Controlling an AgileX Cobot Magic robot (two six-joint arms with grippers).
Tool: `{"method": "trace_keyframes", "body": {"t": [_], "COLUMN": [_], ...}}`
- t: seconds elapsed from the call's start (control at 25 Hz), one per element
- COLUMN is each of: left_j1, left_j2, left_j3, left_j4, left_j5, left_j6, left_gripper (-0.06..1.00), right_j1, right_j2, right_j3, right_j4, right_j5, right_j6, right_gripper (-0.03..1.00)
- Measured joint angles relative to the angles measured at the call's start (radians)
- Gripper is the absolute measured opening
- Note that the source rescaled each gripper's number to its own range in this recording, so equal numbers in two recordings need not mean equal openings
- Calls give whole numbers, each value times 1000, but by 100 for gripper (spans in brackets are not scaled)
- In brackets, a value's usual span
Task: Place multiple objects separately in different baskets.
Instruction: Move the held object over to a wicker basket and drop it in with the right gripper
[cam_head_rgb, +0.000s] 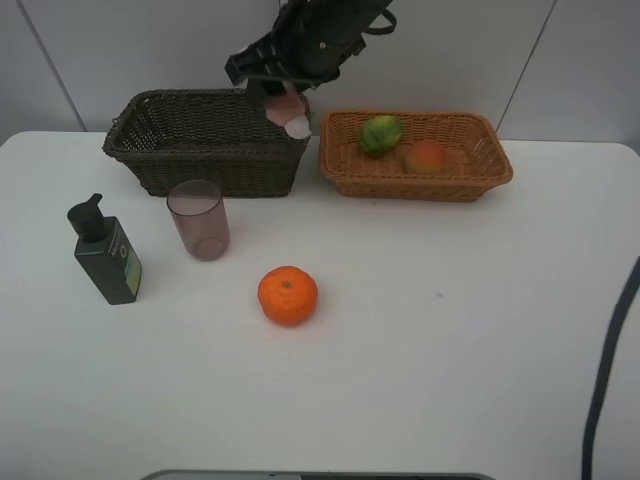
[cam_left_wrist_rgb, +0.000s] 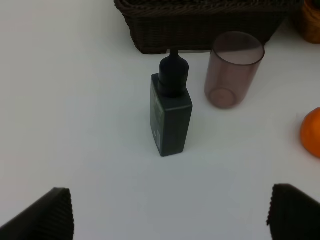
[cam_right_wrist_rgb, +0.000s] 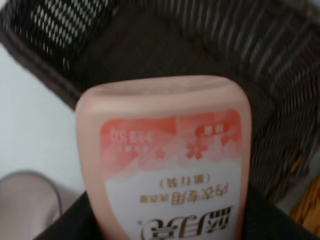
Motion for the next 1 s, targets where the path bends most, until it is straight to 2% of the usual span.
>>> {"method": "trace_keyframes", "body": {"t": [0.44, 0.56, 0.8, 1.0], "left_j1": [0, 0, 0, 0], "left_j2": [0, 0, 0, 0], "left_j3": [0, 0, 0, 0], "left_j4": [0, 0, 0, 0], "left_j5": [0, 0, 0, 0], "left_j6": [0, 0, 0, 0], "left_gripper": [99, 99, 99, 99], "right_j1": [2, 2, 2, 2], "right_j2": [117, 169, 282, 339], "right_j3": [-10, -10, -10, -10], "right_j4": [-4, -4, 99, 134], "right_j5": [-596, -707, -821, -835], "right_j6": [4, 4, 4, 6], "right_gripper": [0, 0, 0, 0]}}
